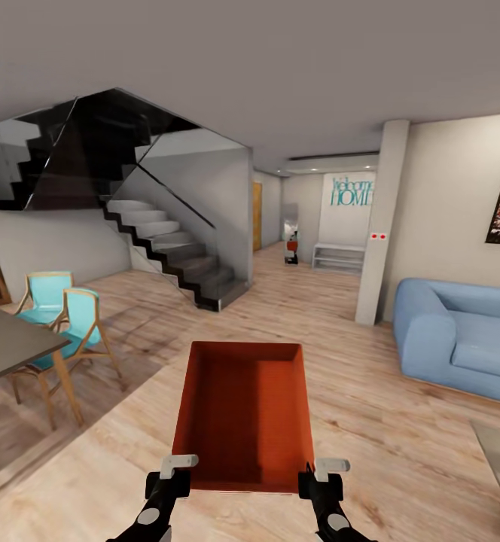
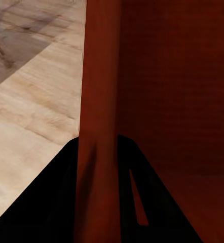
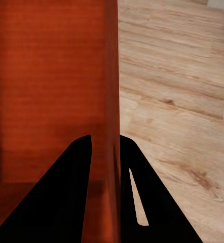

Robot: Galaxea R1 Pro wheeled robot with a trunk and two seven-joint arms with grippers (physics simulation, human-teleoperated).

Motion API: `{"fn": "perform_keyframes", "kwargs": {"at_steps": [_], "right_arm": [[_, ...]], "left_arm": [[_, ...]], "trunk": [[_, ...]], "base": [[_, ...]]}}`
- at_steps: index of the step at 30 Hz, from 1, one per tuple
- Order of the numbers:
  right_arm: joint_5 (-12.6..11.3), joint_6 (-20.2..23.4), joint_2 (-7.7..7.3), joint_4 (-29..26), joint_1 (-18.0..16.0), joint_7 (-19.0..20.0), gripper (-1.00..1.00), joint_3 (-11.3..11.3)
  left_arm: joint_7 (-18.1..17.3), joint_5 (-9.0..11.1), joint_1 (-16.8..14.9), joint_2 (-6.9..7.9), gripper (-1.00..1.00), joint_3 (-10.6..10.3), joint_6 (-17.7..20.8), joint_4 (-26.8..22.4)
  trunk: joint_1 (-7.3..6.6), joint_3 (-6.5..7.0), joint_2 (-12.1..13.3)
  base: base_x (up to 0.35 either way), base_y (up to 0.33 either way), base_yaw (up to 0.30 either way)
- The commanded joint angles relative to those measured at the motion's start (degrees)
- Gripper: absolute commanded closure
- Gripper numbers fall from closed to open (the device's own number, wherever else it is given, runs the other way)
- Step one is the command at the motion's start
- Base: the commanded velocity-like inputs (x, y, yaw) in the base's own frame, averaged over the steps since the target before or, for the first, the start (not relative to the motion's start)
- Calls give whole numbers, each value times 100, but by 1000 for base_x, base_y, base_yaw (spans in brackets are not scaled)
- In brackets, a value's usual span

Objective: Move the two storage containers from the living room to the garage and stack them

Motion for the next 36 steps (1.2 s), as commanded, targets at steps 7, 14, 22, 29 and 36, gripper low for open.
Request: {"fn": "perform_keyframes", "kwargs": {"at_steps": [7,14,22,29,36], "right_arm": [[95,-103,-5,-314,-12,89,100,-140],[105,-103,-5,-314,-7,95,100,-138],[113,-106,-5,-314,-8,95,100,-138],[104,-105,-5,-314,-8,95,100,-138],[104,-111,-5,-314,-8,95,100,-138]], "left_arm": [[62,26,-1,7,100,23,-8,13],[62,26,-1,7,100,23,-8,13],[62,26,-1,7,100,23,-8,13],[62,31,-1,7,100,23,-8,13],[62,35,-1,7,100,23,-8,13]], "trunk": [[5,-11,-8],[5,-11,-8],[5,-11,-8],[5,-11,-8],[5,-11,-8]], "base": [[323,0,-223],[323,0,-275],[323,0,-56],[323,0,-1],[323,0,0]]}}
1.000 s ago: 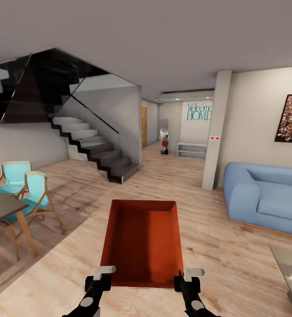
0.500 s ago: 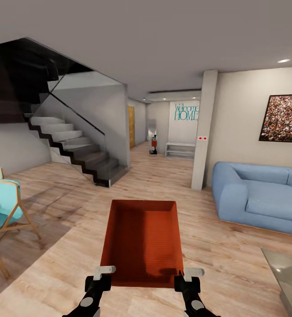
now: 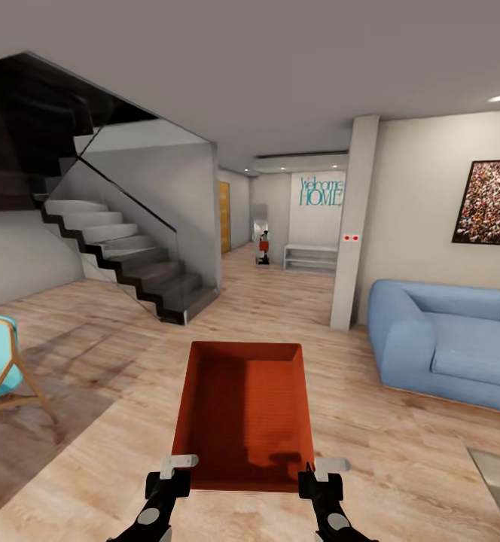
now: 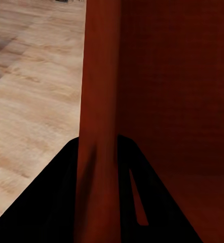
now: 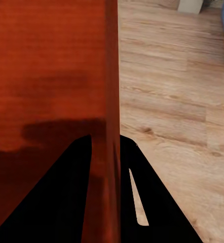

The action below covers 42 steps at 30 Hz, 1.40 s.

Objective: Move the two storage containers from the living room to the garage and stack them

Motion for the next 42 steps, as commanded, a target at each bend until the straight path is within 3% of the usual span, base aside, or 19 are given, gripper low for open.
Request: {"fn": "perform_keyframes", "kwargs": {"at_steps": [1,42], "right_arm": [[99,-134,-1,-295,-9,82,100,-136],[108,-126,-1,-302,-10,82,100,-136]], "left_arm": [[61,30,-2,8,100,20,-10,14],[61,3,-2,8,100,12,-18,-16]], "trunk": [[5,-11,-8],[5,-11,-8]], "base": [[323,0,0],[323,0,0]]}}
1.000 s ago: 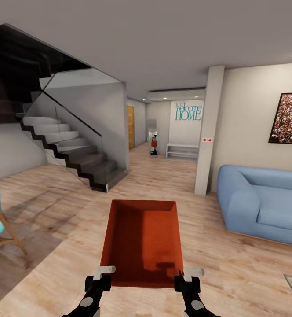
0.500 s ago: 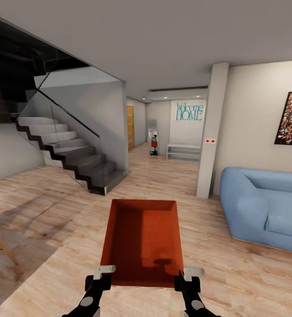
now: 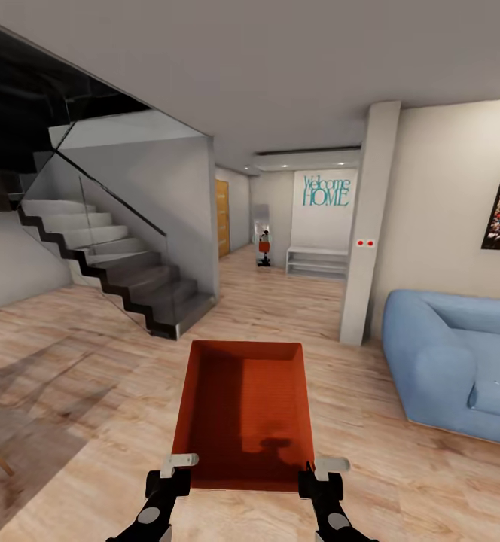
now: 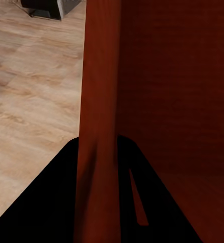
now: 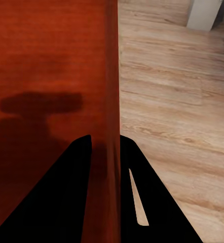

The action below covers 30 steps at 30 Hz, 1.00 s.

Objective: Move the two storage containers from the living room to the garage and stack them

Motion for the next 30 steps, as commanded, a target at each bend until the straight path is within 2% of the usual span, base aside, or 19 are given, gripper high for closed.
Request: {"fn": "perform_keyframes", "kwargs": {"at_steps": [1,30], "right_arm": [[102,-90,-1,-296,-8,81,100,-123],[99,-91,-1,-293,-9,81,100,-123]], "left_arm": [[61,22,-2,8,100,8,-9,15],[61,16,-2,8,100,-1,-9,26]], "trunk": [[5,-11,-8],[5,-11,-8]], "base": [[323,0,0],[323,0,0]]}}
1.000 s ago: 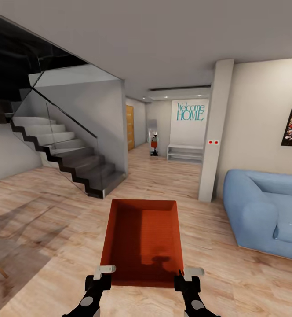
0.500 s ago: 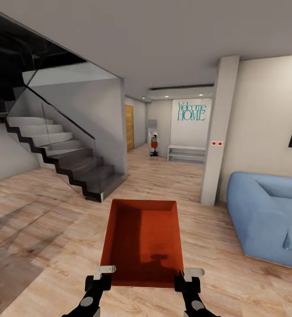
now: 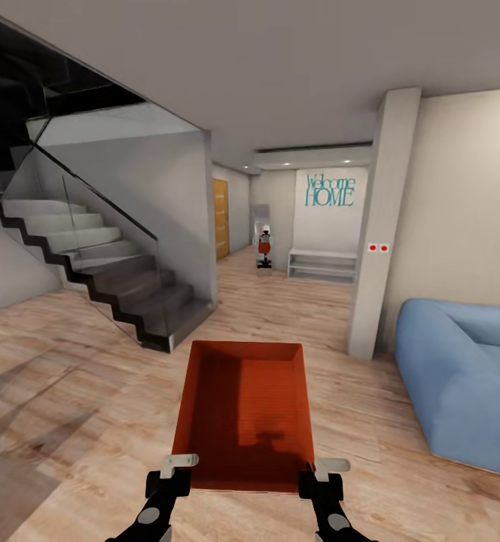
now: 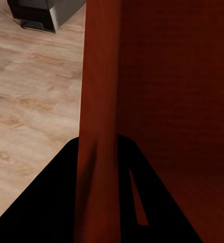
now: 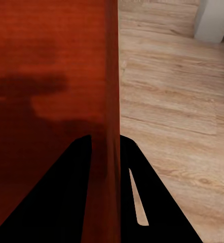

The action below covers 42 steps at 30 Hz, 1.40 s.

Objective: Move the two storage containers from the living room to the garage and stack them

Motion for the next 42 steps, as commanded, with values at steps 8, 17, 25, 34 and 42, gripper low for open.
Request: {"fn": "perform_keyframes", "kwargs": {"at_steps": [8,17,25,34,42], "right_arm": [[107,-75,-1,-318,-8,77,100,-116],[107,-75,-1,-318,-8,77,100,-116],[107,-80,-1,-318,-8,77,100,-116],[107,-76,-1,-316,-8,77,100,-116],[107,-74,-1,-318,-8,77,100,-116]], "left_arm": [[62,28,-2,9,100,-1,-9,15],[62,28,-2,9,100,-1,-9,23],[62,28,-2,9,100,-1,-9,24],[62,28,-2,9,100,-1,-9,24],[62,28,-2,9,100,-1,-9,24]], "trunk": [[5,-11,-8],[5,-11,-8],[5,-11,-8],[5,-11,-8],[5,-11,-8]], "base": [[322,0,0],[322,0,0],[323,0,0],[323,0,0],[323,0,0]]}}
